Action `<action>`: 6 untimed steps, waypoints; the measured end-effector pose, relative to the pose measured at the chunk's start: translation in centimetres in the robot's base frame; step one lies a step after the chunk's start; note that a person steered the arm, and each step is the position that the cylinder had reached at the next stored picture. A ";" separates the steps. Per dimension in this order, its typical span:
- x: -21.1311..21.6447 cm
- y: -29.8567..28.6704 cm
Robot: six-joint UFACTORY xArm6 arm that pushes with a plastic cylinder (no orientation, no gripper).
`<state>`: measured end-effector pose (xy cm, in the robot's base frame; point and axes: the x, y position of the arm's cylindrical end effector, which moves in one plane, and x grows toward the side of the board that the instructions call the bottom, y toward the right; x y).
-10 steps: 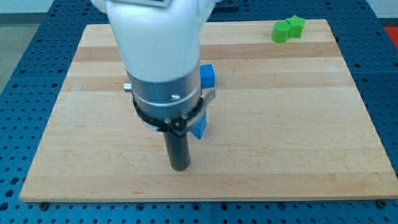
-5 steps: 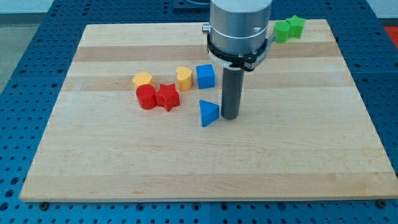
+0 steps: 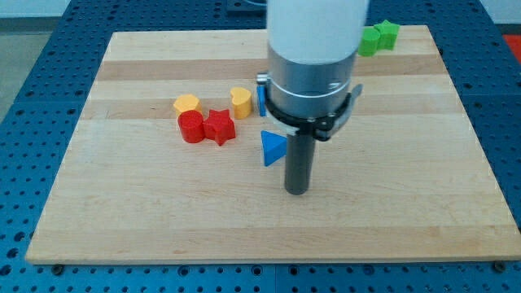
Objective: Place the blue triangle into the blue cube
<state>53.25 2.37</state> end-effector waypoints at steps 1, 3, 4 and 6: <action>0.0 -0.7; -2.4 -0.7; -2.7 -0.8; -3.6 -0.9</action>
<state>49.65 1.47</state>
